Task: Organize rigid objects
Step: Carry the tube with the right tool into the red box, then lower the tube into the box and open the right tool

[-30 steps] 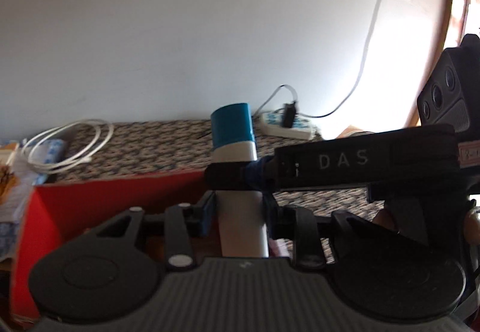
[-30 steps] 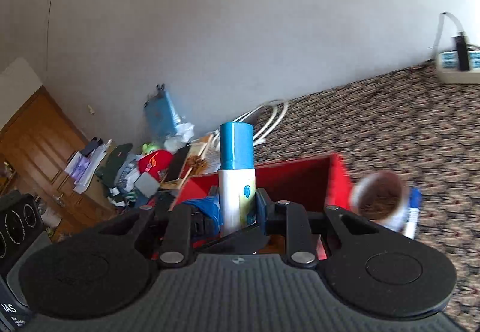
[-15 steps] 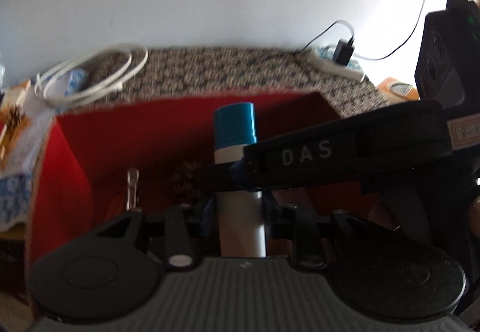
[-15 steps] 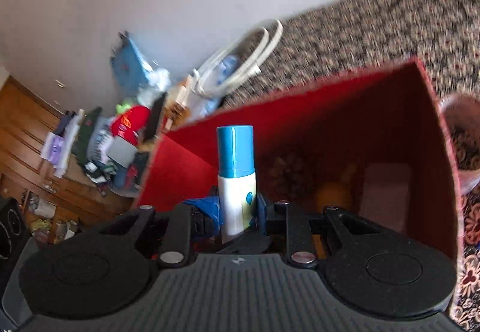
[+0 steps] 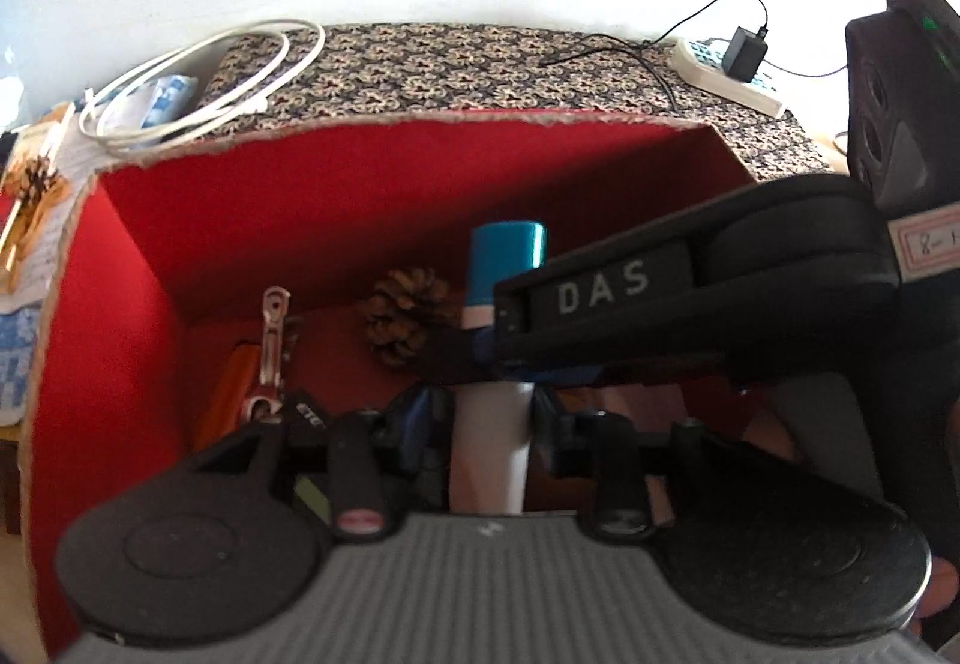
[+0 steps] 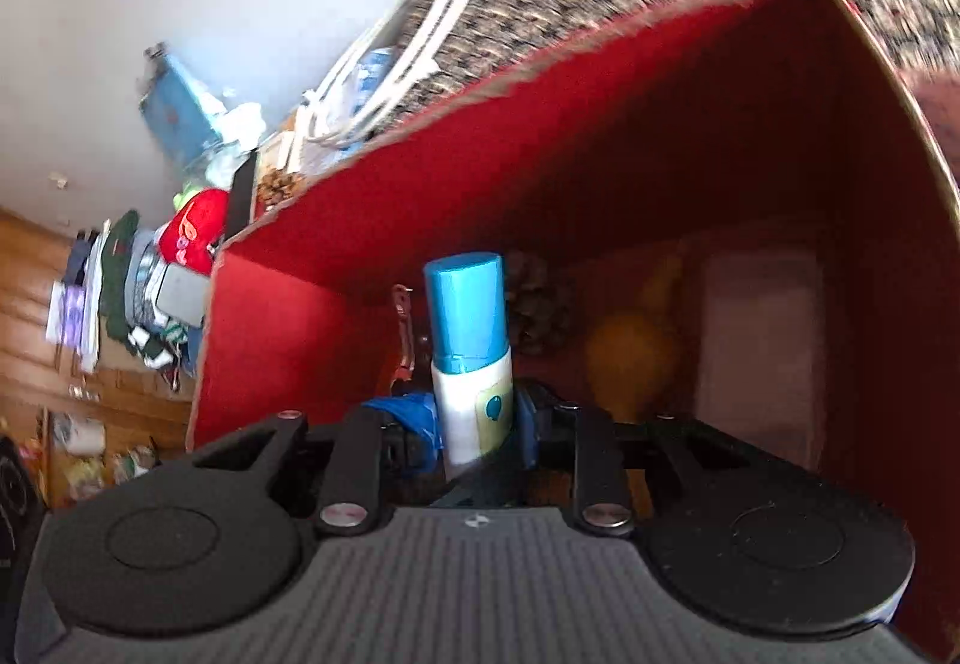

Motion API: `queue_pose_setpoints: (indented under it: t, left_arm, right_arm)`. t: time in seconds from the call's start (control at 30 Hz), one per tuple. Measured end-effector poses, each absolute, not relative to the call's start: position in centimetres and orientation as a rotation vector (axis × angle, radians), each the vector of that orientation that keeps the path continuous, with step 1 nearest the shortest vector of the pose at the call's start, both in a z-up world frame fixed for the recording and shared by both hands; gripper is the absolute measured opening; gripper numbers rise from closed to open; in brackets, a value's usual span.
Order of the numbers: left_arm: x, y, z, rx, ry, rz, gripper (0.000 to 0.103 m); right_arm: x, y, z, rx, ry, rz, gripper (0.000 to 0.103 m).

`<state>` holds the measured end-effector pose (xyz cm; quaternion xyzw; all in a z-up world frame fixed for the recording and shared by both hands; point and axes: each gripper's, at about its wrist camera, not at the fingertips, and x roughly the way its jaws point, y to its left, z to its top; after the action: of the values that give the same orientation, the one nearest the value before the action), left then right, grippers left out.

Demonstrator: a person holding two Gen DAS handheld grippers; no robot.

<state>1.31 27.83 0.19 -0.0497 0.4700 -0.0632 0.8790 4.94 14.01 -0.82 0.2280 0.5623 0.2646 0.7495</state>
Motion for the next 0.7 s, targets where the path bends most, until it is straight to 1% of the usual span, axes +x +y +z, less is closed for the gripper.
queue_pose_setpoints:
  t: [0.13, 0.2, 0.27, 0.43, 0.6, 0.7]
  left_arm:
    - [1.27, 27.75, 0.22, -0.095, 0.975, -0.111, 0.039]
    - [1.23, 27.83, 0.32, -0.101, 0.972, -0.107, 0.042]
    - [1.20, 28.02, 0.41, -0.111, 0.965, -0.106, 0.048]
    - [1.30, 28.09, 0.45, -0.114, 0.963, -0.104, 0.049]
    - [1.35, 28.19, 0.39, -0.116, 0.963, -0.104, 0.049]
    - [1.36, 28.23, 0.38, -0.117, 0.960, -0.104, 0.050]
  right_arm:
    - [4.80, 13.70, -0.84, 0.527, 1.232, 0.573, 0.010]
    - [4.84, 13.57, -0.87, 0.539, 1.229, 0.568, 0.012]
    - [4.82, 13.24, -0.94, 0.557, 1.225, 0.546, 0.013]
    - [4.69, 12.89, -0.70, 0.574, 1.178, 0.527, 0.013]
    - [5.05, 13.15, -1.05, 0.583, 1.199, 0.523, 0.014]
    - [4.87, 13.42, -0.65, 0.563, 1.167, 0.549, 0.014]
